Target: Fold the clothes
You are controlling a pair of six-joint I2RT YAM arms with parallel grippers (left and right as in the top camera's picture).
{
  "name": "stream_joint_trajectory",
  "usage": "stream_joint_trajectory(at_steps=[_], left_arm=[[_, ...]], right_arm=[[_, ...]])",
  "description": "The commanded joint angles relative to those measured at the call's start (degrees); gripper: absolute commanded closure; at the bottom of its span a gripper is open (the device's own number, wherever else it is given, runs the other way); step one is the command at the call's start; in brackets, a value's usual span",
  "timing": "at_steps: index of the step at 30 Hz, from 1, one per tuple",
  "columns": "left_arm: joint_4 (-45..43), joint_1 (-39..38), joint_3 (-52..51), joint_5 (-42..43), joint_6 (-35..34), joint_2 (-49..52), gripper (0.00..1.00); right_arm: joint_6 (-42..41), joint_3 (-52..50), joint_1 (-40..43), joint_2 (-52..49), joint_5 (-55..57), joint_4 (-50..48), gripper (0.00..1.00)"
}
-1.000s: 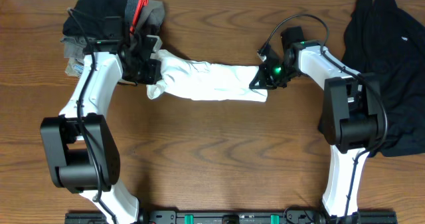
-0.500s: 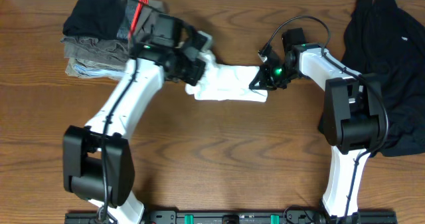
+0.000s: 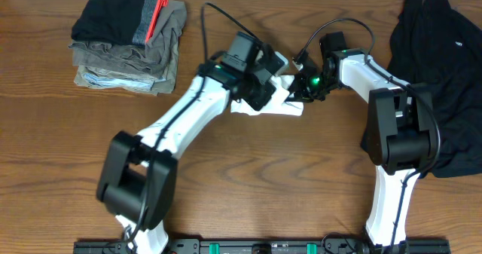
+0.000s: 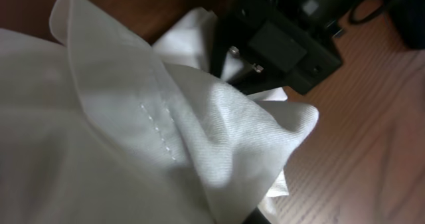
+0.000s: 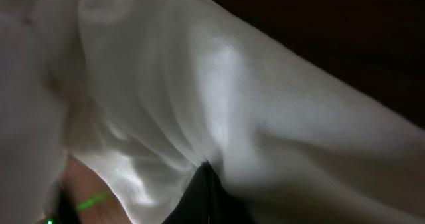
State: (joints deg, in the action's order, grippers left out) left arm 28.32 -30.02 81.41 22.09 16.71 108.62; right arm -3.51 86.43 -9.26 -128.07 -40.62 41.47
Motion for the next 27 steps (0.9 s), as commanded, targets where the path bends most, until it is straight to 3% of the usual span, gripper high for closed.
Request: stream_joint_trajectory(at_steps=[1,4,10,12,16,17,18,19,20,27], left_arm=[[-0.9,-1.1,0.9,-0.7,0.1,2.3,0.94],[-1.1,-1.4,0.9,-0.7,0.1,2.9,0.76],[-1.0,-1.4,0.9,-0.7,0.1,2.9,0.77],[-1.1,-1.4,0.9,-0.7,0.1,2.9,0.81],[-1.9,-1.4,0.9,-0.7,0.1,2.9,0.79],[-2.1,-1.4,0.9,-0.7,0.1,2.9,0.65],[-2.4,-1.4,0.9,-0.7,0.1,2.9,0.45],[-2.8,-1.4,0.9,-0.7,0.1,2.9,0.18],[-3.1,-1.4,0.9,-0.7,0.1,2.9,0.02],[-6.6,-0.6,1.0,-0.7,-5.5,2.4,0.02]], right_arm=[[-0.7,-2.7,-0.7,-2.3,5.6,0.5,0.99],[-0.7,-2.6,-0.2,-2.3,3.5,-0.4,0.99],[-2.9,-0.7,4.0,1.9,1.2,-1.0,0.98],[-2.9,-0.3,5.5,5.0,0.7,-1.3,0.98],[-2.9,0.0,8.5,13.2,0.7,-1.6,0.95],[-2.9,0.0,8.9,14.5,0.7,-1.7,0.93],[-2.9,0.0,9.6,16.6,0.7,-1.8,0.9],[-2.9,0.0,10.1,17.9,0.7,-1.9,0.85],[-2.9,0.0,10.6,19.3,0.7,-1.9,0.83],[-2.9,0.0,12.7,22.4,0.7,-1.3,0.81]])
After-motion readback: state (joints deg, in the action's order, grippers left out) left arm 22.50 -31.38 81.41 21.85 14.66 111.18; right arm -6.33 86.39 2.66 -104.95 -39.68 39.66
